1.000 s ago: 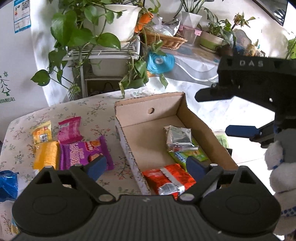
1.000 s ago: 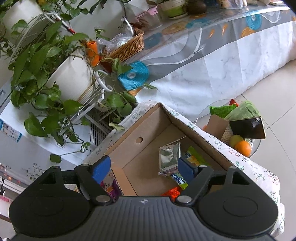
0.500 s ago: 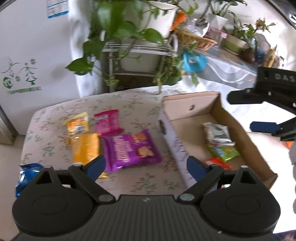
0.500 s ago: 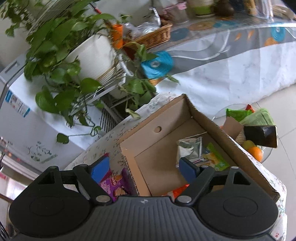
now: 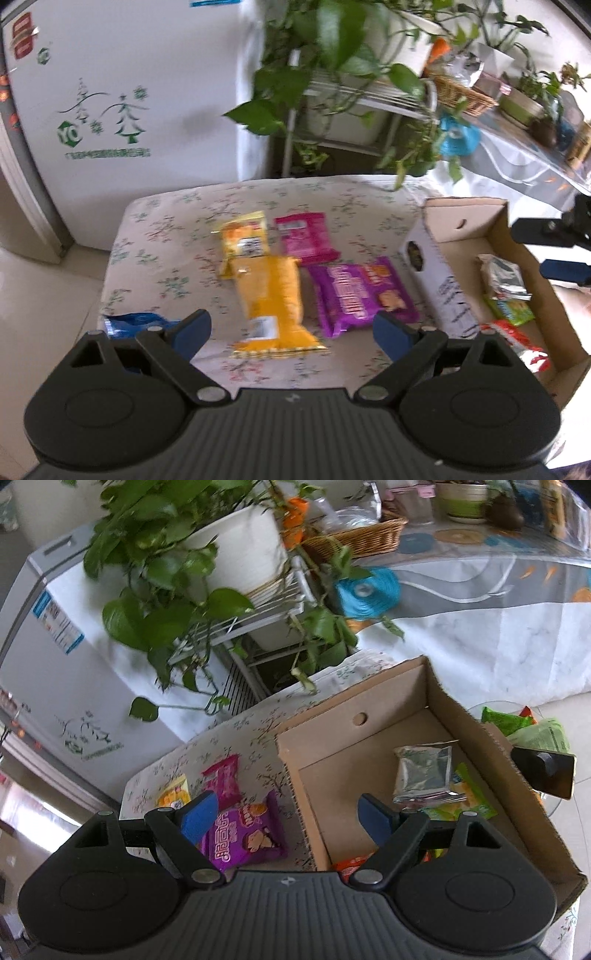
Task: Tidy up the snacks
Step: 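Move both tools back over the remaining snack packs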
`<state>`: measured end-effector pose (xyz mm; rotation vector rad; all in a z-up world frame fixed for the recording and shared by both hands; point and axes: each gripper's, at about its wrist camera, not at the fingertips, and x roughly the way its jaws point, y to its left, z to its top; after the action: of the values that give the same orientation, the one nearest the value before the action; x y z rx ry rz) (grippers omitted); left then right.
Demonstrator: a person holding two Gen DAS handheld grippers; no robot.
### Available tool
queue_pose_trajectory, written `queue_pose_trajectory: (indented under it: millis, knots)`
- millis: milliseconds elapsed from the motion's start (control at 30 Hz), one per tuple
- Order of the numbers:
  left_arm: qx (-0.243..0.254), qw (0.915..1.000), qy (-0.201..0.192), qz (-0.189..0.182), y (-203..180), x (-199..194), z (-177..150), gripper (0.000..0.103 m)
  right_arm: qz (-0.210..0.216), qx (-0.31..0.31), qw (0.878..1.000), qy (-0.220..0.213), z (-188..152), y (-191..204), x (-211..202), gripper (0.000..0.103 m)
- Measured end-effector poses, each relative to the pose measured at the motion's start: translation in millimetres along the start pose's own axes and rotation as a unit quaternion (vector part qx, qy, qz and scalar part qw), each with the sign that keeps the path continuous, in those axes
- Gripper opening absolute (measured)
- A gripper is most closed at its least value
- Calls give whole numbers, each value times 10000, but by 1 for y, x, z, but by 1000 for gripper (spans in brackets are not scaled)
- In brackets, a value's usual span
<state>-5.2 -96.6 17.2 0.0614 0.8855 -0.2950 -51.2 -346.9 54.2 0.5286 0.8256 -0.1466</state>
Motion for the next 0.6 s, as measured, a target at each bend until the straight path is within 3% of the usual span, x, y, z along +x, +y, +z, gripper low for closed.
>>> queue_pose_trajectory:
  millis: [367,600]
  knots:
    - [-699,9960,63,561,82,8,9,94,397,-861,9948,377,-23,46,25,88]
    - [-1014,9913,460,702,116,25,0,94,831,-1534,9821,707,-43,80,41,88]
